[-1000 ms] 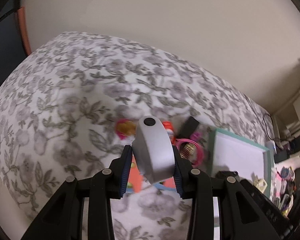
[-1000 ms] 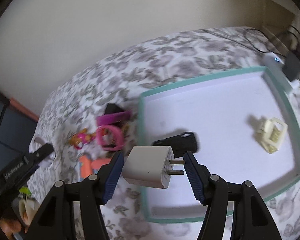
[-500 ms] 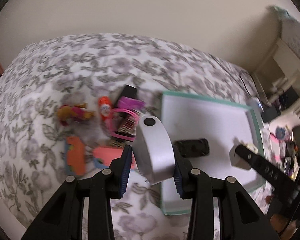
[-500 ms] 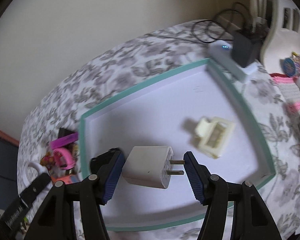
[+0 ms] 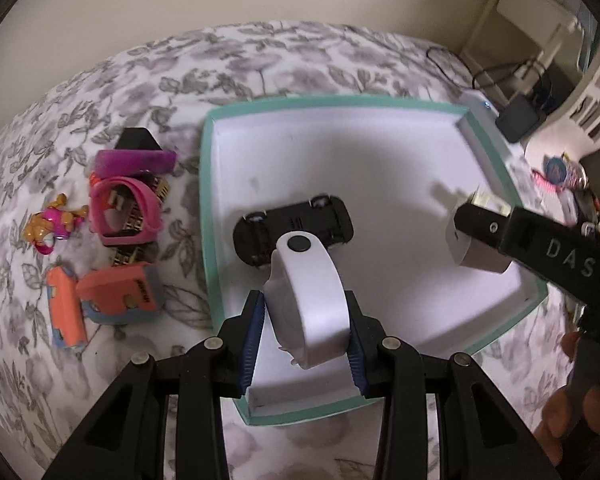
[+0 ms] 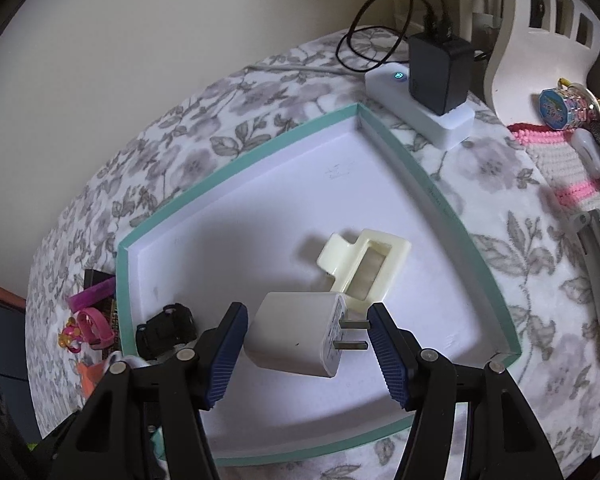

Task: Organize rigid objects
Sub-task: 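Carry the white charger and white clip into the tray and release both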

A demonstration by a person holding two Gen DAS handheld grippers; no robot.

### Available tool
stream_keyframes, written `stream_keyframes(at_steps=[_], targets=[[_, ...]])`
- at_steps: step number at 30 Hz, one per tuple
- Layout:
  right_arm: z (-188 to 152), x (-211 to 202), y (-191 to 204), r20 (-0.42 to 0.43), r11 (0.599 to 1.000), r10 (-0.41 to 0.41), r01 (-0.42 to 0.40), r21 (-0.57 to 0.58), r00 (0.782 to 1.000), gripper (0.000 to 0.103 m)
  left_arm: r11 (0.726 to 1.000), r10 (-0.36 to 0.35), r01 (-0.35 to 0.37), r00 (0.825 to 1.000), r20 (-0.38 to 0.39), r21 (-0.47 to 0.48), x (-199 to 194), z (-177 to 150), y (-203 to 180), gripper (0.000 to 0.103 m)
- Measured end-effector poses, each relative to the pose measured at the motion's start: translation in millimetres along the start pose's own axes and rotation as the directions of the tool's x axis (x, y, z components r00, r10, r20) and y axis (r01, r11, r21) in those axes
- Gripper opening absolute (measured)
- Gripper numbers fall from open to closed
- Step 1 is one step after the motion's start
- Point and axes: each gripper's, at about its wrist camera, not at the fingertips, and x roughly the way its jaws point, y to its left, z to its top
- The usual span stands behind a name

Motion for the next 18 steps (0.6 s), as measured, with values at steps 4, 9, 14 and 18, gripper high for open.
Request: stream_keyframes(at_steps=[4,9,14,18], targets=[[-2.3,1.5,8.3,0.004,0.998,-0.038,0.038,-0.047,0.999,0.065,1.000,0.020,-0.019,1.000,-0.022,0.020,10.3,-2.9,0.5,0.040],[-4.4,3.8,14.2,-0.005,0.997,-0.039,0.039,-0.073,0.999,0.065,1.000,-0.011,0.010,0.998,-0.062,-0.021,20.4,-4.6,9.9,0.040],[-7.2,14.1,16.7,-0.041,0.996,-0.037,0.034,-0.085,0.998,0.065,0.999,-0.025,0.022,0.997,-0.069,-0.042,22.5,-6.8,17.4,0.041],[-10.4,20.9,18.7,-0.060,0.994,-0.050,0.043,-0.099,0.997,0.065,0.999,-0.024,0.021,0.997,-0.069,-0.038,21.1,-9.0,20.3,0.041]])
